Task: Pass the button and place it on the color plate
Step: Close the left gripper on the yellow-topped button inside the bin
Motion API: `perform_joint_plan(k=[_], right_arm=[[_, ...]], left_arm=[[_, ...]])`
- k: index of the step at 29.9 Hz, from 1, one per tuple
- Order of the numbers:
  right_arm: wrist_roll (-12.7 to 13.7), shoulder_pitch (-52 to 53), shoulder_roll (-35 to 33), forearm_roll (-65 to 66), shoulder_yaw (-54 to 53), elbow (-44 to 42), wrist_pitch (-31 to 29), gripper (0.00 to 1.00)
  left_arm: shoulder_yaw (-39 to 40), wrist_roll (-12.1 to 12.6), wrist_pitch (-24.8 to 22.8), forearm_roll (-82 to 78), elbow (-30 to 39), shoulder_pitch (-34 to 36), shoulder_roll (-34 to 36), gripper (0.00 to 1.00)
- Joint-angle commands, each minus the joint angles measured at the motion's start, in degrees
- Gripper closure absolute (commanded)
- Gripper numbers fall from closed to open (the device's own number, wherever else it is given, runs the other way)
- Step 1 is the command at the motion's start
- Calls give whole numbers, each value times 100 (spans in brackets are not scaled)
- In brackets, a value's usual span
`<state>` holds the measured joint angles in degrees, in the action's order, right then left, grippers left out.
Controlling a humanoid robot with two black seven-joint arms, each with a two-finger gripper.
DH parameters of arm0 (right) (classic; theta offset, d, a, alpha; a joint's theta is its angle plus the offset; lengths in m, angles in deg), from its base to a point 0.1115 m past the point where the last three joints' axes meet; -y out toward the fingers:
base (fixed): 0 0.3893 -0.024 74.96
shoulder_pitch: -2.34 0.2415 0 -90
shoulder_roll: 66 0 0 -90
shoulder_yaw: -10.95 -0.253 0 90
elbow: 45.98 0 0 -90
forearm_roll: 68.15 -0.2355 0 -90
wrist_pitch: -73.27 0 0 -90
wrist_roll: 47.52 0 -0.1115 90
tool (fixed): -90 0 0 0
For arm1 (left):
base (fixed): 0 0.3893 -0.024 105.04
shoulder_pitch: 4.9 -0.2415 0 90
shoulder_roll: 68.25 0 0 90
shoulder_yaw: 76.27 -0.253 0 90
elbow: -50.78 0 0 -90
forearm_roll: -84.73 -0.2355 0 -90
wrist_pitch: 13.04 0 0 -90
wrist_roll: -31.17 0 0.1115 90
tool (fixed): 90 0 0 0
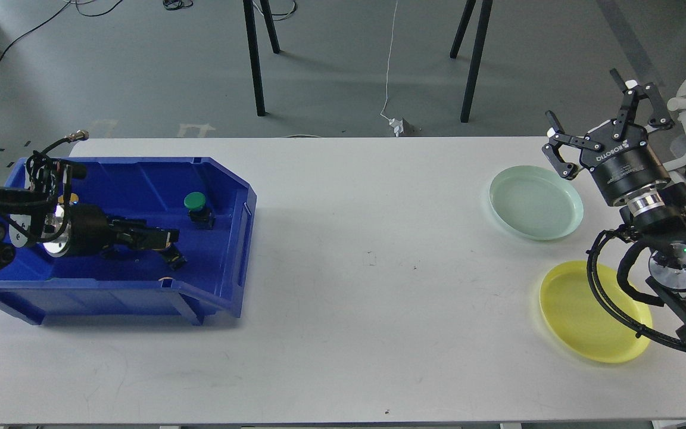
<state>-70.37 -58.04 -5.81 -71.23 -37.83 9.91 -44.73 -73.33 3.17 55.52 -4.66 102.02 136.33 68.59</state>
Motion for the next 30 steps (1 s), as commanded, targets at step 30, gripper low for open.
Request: perform_joint_plan(k=[30], right_arm=[[0, -131, -8, 0, 0, -9, 0, 1]], left_arm=[[-162, 0, -27, 9, -9, -34, -26, 45]])
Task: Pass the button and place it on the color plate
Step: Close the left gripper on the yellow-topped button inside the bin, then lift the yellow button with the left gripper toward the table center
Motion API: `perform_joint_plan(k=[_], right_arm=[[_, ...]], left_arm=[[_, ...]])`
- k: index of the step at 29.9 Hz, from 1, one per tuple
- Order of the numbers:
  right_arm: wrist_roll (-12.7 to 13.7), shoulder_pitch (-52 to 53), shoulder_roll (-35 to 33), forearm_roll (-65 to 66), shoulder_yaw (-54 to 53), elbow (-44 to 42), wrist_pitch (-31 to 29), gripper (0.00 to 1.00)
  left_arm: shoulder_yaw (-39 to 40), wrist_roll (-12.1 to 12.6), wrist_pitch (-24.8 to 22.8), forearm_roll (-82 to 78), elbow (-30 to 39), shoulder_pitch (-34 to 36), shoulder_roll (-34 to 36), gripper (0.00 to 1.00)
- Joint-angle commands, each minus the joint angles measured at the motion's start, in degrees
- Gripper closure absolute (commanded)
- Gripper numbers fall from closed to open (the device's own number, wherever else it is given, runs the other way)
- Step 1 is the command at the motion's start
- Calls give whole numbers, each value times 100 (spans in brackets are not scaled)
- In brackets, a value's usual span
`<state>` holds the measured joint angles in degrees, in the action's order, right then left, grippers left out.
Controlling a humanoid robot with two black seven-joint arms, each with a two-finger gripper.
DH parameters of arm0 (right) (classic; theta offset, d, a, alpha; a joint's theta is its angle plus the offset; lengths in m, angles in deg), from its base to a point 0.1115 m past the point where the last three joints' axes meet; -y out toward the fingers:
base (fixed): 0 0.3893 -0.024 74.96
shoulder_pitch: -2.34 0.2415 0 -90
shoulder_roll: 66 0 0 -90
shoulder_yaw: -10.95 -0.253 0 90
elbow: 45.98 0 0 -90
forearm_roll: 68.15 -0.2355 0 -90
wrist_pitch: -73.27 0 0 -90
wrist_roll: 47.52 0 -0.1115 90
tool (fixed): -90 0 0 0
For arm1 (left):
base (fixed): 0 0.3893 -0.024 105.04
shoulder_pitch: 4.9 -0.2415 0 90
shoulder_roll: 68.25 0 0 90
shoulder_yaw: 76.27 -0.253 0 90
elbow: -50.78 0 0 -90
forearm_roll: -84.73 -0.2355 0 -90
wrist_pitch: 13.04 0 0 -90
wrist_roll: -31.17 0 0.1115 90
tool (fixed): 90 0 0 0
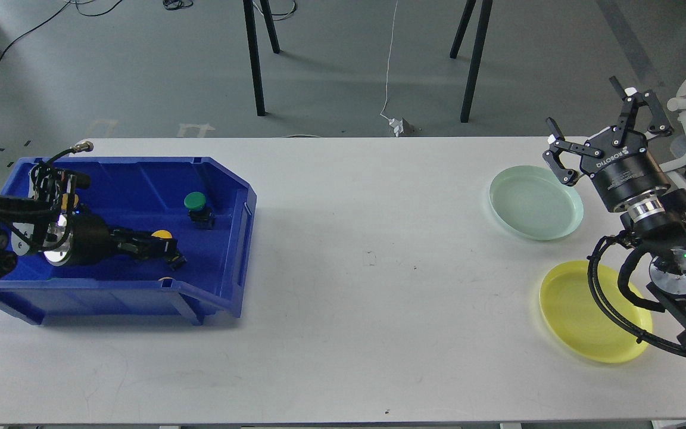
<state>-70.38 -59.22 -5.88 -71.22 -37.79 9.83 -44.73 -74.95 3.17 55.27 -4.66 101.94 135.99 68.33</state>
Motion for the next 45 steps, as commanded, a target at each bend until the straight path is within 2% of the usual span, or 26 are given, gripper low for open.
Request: perform_joint_plan(k=[1, 6, 9, 13, 16, 24, 27, 31, 34, 37, 42, 45], right_arm=[[0, -14, -1, 0, -4, 9, 0, 1], [0, -23, -1, 0, -4, 9, 0, 1], [-9, -23, -1, 0, -4, 9, 0, 1], [0, -58, -1, 0, -22, 9, 0, 1], [-9, -67, -9, 0, -22, 9, 0, 1], [0, -67, -1, 0, -39, 0, 0, 1], [-18, -67, 26, -35, -127, 9, 0, 1], [-9, -58, 26, -44, -443, 0, 0, 1], [-26, -58, 17, -97, -609, 35, 0, 1], [-18, -6, 26, -79, -848, 9, 0, 1], [-18, 13, 26, -88, -813, 61, 0, 1], [-44, -154, 17, -97, -865, 298, 0, 1]], left_arm=[[9, 0, -3, 9, 0, 0, 0, 46], [9, 0, 6, 9, 0, 9, 8, 58], [9, 0, 6, 9, 0, 9, 8, 61], [9, 0, 6, 18, 0, 9, 17, 76], [9, 0, -2, 18, 0, 9, 17, 80], [114, 0, -90, 97, 219, 166, 87, 83], [263, 0, -231, 149, 658, 439, 394, 83], [834, 0, -599, 614, 1606, 501, 1018, 83], [1256, 0, -632, 887, 2291, 501, 1256, 83], [1607, 0, -632, 1150, 2680, 501, 1423, 83], [2381, 0, -632, 2336, 2882, 492, 1371, 83], [2488, 0, -632, 3170, 2970, 466, 951, 82]])
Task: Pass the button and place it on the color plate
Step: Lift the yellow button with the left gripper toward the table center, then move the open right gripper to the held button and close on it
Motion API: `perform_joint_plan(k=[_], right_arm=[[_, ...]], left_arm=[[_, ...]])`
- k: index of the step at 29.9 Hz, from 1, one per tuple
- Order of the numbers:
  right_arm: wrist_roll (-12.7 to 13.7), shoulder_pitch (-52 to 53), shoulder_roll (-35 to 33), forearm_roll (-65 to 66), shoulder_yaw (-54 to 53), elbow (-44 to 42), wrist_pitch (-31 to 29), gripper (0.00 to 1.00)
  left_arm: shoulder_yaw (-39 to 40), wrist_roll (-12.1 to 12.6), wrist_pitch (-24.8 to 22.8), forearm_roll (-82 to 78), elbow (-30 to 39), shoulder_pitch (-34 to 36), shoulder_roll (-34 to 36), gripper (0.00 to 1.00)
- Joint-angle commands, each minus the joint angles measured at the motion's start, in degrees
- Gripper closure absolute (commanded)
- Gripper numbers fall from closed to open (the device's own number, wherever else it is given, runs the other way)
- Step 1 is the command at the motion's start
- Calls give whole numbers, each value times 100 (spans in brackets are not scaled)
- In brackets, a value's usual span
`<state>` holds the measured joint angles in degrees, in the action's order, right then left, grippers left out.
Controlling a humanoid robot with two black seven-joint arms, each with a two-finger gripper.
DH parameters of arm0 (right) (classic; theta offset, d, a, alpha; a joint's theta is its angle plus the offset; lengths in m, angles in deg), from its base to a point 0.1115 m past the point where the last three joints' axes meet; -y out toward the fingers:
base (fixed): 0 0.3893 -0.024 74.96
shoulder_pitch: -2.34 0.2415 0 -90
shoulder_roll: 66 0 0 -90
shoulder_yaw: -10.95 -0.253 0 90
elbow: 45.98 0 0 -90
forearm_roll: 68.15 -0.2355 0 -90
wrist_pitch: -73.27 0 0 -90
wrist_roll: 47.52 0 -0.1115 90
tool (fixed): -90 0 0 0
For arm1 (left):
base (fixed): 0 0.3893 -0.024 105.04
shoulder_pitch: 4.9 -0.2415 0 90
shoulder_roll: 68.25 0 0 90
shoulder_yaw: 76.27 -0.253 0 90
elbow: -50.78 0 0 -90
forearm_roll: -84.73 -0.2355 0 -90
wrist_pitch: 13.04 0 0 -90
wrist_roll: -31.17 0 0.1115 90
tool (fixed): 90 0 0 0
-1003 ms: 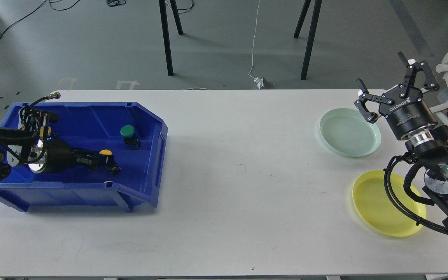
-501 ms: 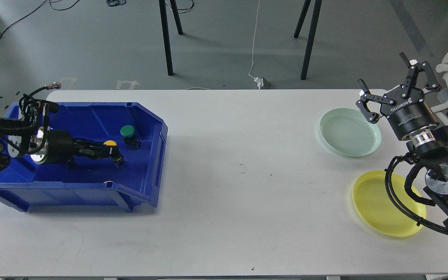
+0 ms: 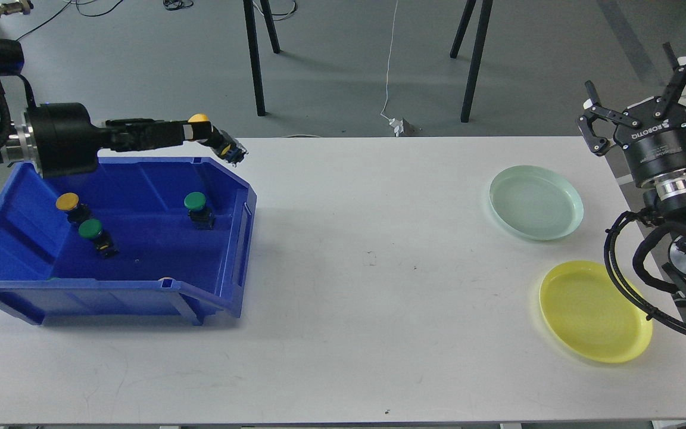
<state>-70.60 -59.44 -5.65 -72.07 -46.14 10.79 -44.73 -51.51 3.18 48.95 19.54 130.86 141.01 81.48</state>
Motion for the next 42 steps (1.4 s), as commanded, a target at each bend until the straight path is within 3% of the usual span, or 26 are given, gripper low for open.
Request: perform_joint_plan(k=[1, 8, 13, 18, 31, 42], right_arm=[[-56, -263, -6, -12, -57, 342, 0, 1], [-83, -738, -120, 382, 110, 923, 0, 1], [-65, -1081, -199, 1015, 267, 1352, 0, 1], [-21, -1170, -191, 1254, 1075, 2083, 0, 1], [-21, -484, -41, 1201, 2061, 2118, 0, 3], [-39, -414, 205, 1210, 2114, 2101, 0, 7]], left_arm=[[143, -1, 0, 979, 78, -53, -566, 82], [143, -1, 110, 1342, -80, -449, -2201, 82], [47, -1, 383, 1272, -484, -625, -2791, 81], [47, -1, 506, 710, -686, -678, -3098, 80], [38, -1, 656, 234, -1012, -871, -3539, 80], [38, -1, 656, 234, -1038, -862, -3547, 80]])
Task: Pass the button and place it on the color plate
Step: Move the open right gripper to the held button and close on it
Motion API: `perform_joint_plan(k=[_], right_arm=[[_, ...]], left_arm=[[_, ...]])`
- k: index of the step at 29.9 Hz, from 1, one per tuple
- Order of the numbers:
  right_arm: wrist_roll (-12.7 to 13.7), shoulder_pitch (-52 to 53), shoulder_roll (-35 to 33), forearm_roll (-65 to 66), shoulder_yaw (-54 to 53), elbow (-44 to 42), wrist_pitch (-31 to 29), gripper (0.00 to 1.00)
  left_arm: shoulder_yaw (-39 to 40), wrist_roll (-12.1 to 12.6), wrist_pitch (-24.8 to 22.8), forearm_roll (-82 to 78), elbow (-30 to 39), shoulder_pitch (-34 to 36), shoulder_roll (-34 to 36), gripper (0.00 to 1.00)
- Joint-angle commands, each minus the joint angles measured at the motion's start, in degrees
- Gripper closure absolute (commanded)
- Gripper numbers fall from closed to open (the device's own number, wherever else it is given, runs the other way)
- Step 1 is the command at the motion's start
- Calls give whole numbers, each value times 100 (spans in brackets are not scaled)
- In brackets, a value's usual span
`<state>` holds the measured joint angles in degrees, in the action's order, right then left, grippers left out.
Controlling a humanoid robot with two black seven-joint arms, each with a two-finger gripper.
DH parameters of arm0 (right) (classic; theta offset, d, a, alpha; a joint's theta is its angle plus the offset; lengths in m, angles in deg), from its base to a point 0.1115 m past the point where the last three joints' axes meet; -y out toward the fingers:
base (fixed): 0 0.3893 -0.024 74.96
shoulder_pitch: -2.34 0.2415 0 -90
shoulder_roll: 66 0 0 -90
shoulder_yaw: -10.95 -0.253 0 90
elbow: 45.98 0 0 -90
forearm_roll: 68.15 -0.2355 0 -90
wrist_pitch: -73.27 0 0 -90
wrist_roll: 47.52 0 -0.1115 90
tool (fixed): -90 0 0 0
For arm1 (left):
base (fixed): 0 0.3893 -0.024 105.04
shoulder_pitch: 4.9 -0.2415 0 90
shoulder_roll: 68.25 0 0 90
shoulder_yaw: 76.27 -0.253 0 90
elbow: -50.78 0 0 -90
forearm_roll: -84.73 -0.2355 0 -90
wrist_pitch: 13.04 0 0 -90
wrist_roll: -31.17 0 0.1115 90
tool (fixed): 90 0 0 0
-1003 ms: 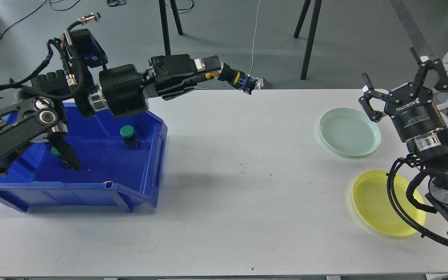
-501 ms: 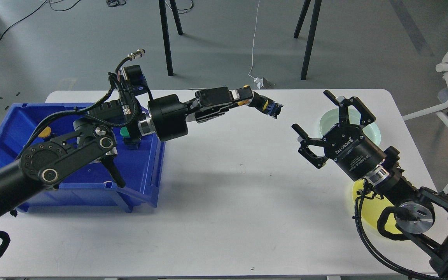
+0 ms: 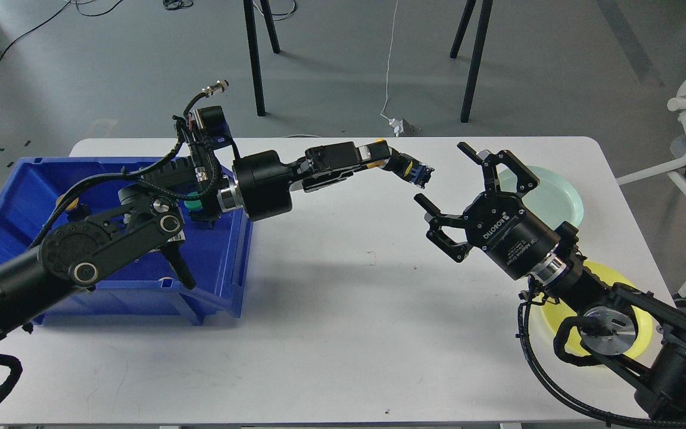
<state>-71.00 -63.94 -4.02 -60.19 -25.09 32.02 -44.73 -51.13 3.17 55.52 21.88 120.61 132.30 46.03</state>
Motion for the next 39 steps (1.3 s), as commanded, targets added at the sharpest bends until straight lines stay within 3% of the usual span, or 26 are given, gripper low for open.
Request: perform_joint_plan(k=[1, 17, 39], right_arm=[[1, 46, 59, 22, 44, -31, 0, 7], [-8, 55, 129, 22, 264, -75, 0, 3], [-26, 134, 332, -4, 264, -75, 0, 9]], left_arm=[[0, 0, -1, 0, -13, 8, -2, 80], [0, 0, -1, 0, -75, 8, -37, 80], [9, 0, -1, 9, -75, 8, -37, 80]])
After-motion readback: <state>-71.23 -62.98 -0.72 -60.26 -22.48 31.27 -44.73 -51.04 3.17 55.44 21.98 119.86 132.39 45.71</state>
